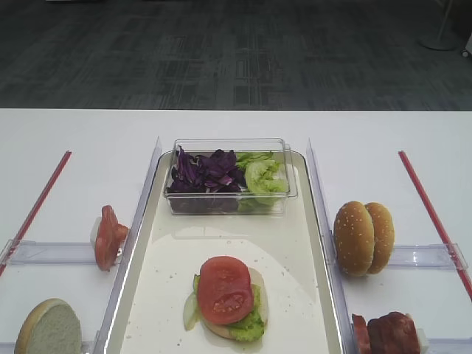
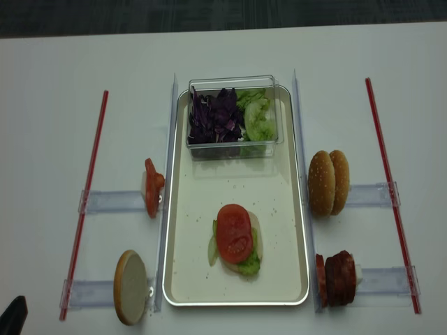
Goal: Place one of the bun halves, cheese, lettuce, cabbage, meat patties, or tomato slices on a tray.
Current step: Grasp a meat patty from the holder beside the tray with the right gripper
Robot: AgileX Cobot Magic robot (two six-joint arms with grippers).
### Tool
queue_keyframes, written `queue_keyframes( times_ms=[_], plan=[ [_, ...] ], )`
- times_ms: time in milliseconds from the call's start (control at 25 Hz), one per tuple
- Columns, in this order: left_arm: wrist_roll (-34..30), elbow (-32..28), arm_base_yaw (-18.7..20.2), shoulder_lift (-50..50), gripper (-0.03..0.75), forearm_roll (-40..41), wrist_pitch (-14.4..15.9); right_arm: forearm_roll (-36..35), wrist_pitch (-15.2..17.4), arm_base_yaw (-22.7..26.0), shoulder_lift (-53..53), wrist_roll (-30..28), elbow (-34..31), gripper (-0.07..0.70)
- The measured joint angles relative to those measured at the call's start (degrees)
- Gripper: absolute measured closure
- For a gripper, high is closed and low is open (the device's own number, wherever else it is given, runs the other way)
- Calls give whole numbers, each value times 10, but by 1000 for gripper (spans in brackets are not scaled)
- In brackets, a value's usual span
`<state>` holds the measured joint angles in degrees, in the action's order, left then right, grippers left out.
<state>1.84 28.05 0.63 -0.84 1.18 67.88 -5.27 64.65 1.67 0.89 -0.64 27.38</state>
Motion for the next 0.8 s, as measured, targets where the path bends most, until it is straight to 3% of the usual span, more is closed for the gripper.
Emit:
queue_keyframes(
  times_ms=[800],
  plan=[
    [0,0,0,0,335,0,0,0,0,0,0,0,0,152]
  ],
)
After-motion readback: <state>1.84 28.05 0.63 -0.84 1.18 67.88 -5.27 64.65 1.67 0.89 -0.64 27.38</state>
